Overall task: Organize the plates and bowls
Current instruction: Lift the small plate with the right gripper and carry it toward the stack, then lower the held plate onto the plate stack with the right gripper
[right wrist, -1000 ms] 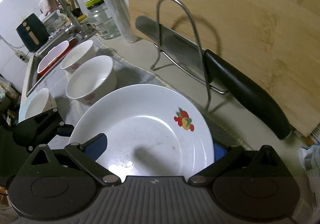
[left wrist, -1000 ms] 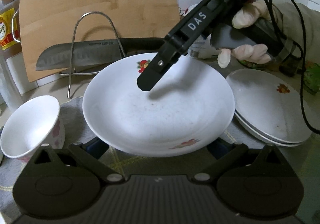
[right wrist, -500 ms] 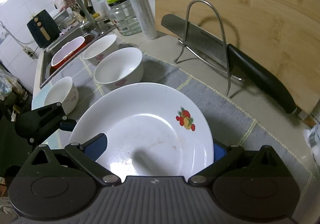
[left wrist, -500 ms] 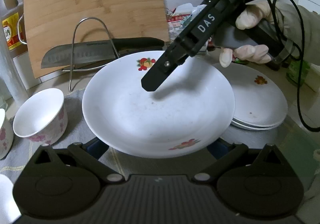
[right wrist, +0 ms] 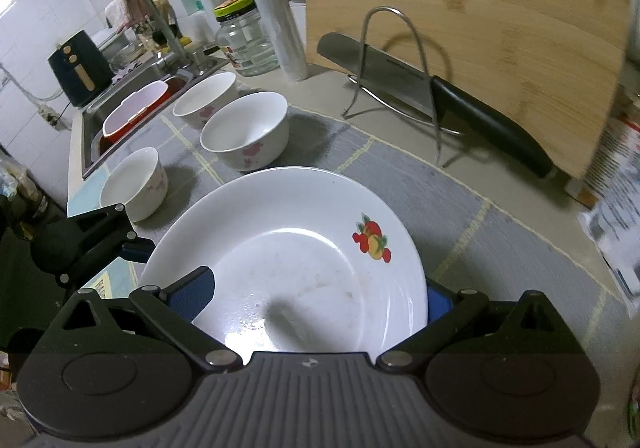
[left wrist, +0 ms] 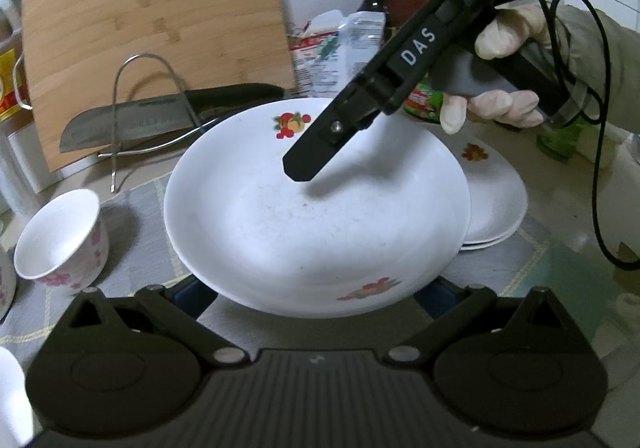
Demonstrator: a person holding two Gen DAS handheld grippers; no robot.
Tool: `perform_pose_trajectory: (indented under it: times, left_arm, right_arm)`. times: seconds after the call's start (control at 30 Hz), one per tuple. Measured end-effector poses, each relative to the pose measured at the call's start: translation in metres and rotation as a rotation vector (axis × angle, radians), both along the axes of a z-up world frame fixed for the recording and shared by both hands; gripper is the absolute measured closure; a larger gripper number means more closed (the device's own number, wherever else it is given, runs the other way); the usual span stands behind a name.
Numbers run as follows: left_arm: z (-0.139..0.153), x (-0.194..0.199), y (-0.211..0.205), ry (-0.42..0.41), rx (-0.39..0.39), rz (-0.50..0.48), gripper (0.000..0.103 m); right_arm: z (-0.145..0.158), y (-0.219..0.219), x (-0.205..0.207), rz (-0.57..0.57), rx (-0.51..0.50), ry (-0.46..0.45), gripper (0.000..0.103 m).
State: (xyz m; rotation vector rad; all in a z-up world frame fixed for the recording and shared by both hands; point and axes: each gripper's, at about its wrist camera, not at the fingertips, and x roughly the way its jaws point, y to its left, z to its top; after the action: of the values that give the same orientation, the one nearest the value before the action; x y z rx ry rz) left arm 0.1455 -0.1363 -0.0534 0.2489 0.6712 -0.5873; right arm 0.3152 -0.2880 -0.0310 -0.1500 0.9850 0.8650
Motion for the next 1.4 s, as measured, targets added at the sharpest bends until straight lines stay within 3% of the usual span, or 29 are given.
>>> perform_pose_trajectory:
  times: [0.9,1.4]
  left_arm:
    - [-0.005,0.006,-0.081,0.059,0.01,-0.326,0.001]
    - [-0.008,0.011,-0.092,0.085,0.038,-0.381,0.001]
  right_arm:
    - [-0.015,-0.117,-0.047,-0.339,-0.002,0.04,0.0]
    - [-0.03,-0.134,-0.05,-0.399,-0.01,0.074,0.0]
